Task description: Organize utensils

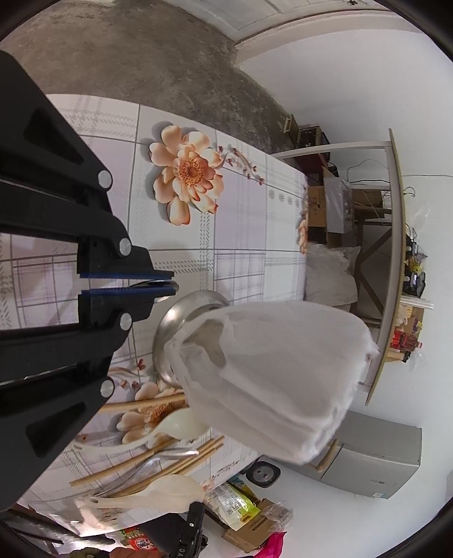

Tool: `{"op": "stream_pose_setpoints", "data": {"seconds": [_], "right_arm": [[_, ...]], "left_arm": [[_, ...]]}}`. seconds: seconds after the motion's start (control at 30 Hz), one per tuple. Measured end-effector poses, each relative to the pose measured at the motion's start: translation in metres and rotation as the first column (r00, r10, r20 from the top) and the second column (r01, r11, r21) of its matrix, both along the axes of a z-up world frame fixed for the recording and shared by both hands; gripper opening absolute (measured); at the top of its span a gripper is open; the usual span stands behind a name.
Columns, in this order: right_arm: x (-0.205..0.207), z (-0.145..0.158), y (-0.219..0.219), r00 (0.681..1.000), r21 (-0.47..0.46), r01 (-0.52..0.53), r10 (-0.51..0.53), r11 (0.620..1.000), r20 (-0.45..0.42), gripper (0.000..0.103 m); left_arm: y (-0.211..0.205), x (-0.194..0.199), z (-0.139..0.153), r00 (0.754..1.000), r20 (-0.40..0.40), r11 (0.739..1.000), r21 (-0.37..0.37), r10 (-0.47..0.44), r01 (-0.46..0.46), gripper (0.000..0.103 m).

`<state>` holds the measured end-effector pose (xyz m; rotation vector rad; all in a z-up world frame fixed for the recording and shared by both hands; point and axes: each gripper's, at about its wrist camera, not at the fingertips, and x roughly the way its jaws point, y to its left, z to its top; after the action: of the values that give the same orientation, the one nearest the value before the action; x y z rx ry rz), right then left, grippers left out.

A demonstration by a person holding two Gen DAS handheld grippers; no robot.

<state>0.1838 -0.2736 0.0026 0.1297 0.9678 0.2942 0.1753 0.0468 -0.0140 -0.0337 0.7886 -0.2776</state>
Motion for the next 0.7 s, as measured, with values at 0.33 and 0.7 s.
{"op": "stream_pose_setpoints", "data": {"seconds": [0.33, 0.7], "right_arm": [[-0.031, 0.042, 0.008, 0.988, 0.025, 0.093, -0.096, 0.995, 0.122, 0.0], [-0.047, 0.074, 0.026, 0.971, 0.07, 0.099, -0.111, 0.993, 0.21, 0.0]], "left_arm": [[0.004, -0.032, 0.046, 0.994, 0.11, 1.0, -0.008, 0.004, -0.003, 0.002], [0.012, -0.047, 0.138, 0.951, 0.308, 0.998, -0.066, 0.019, 0.002, 0.002]]}}
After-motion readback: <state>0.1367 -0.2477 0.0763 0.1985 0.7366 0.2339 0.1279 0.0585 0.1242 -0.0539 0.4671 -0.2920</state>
